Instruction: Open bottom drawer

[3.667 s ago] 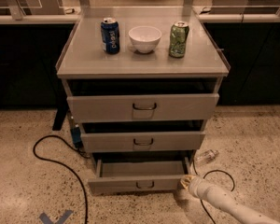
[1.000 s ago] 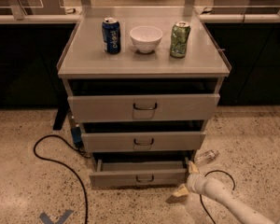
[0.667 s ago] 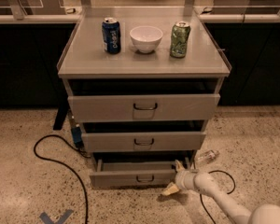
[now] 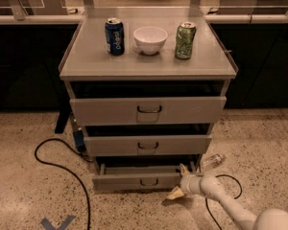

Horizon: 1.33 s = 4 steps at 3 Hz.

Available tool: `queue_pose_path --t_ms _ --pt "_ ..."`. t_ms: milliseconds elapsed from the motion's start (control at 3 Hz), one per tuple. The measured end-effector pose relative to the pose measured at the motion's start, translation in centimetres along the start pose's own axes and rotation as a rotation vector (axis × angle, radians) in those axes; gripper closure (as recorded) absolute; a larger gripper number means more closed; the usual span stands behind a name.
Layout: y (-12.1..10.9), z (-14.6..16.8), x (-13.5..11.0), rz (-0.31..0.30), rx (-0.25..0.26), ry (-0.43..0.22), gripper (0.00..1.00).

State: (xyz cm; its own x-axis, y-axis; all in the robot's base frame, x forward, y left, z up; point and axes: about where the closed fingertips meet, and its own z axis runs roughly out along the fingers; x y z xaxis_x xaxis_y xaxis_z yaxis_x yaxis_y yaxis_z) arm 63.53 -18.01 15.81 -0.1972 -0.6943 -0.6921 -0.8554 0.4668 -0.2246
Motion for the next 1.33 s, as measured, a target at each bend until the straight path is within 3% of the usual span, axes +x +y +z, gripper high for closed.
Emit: queue_pose_path --t_ms 333,1333 --pt "0.0 0.0 0.0 0.0 0.0 0.0 0.22" --pt "0.01 0.01 0.0 0.0 0.0 0.0 0.92"
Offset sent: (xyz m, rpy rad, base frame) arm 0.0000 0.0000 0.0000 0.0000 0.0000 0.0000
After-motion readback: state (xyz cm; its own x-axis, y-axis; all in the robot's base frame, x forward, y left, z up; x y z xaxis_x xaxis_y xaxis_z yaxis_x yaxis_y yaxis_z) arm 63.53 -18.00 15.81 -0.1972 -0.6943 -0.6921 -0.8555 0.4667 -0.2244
